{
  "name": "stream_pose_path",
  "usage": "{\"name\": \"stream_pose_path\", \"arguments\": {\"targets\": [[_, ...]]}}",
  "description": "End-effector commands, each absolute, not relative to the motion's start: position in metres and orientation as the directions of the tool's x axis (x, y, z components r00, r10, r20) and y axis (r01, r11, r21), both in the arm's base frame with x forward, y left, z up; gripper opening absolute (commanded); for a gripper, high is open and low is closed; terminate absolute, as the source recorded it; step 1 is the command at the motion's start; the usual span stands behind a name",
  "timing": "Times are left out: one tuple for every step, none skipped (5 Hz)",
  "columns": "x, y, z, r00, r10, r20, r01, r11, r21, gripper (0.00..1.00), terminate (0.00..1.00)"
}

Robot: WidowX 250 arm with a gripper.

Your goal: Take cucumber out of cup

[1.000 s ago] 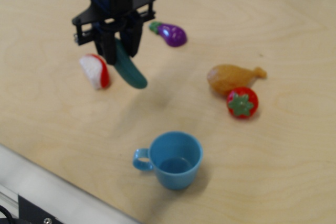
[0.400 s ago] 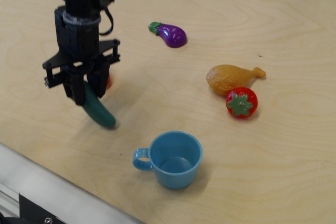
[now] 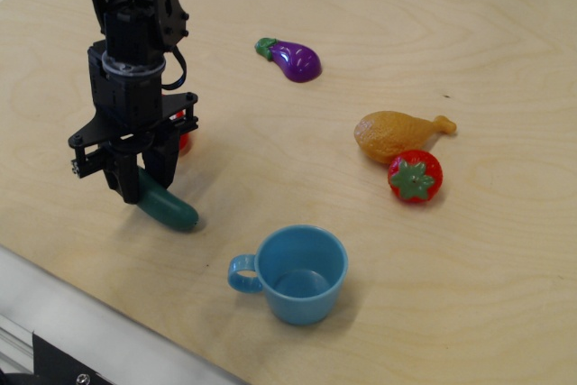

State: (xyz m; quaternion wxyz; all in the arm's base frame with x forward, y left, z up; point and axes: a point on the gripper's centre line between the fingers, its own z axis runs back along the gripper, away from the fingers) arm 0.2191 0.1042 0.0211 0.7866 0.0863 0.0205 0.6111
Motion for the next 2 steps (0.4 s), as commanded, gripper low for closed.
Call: {"name": "stream_pose_path", "arguments": {"targets": [[0.225,0.101,0.036,0.250,0.963,0.096,-0.962,0.236,0.137,1.00,0.00],[0.226,0.097,0.048,0.253,0.963,0.098,-0.964,0.242,0.113,1.00,0.00]]}}
